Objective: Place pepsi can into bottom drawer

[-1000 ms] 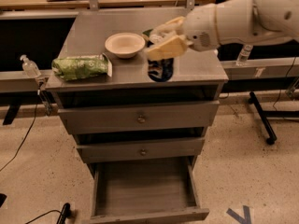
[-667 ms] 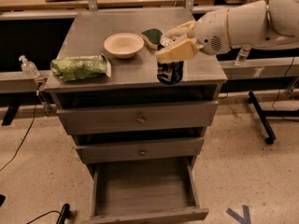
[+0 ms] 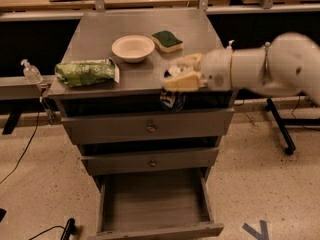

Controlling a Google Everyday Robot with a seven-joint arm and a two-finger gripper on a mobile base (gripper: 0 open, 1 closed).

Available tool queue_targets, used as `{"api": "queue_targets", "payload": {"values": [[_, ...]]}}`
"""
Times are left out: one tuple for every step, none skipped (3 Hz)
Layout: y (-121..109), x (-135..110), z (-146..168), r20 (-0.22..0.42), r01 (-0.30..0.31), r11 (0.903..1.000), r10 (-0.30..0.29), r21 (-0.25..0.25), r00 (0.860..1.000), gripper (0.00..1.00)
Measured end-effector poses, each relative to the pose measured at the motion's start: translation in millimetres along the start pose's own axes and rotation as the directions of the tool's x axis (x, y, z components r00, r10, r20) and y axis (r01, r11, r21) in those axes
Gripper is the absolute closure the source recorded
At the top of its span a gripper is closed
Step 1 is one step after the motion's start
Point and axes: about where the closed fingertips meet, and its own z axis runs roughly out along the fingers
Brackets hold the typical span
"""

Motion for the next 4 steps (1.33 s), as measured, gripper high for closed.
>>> {"api": "queue_targets", "payload": {"values": [[12.6,87.3,17.2,0.132,-0.115,0.9926,0.109,0.039,0.985,1.0],[12.2,110.2,44.7,0.224,-0.112,0.9904,0.091,0.081,0.97,1.0],[17.6,107.5,39.6,0.184,-0.09,0.9927,0.074,0.08,0.98,1.0],[19.0,99.4,33.2,0.198,-0.029,0.9978,0.016,0.06,0.98,1.0]]}}
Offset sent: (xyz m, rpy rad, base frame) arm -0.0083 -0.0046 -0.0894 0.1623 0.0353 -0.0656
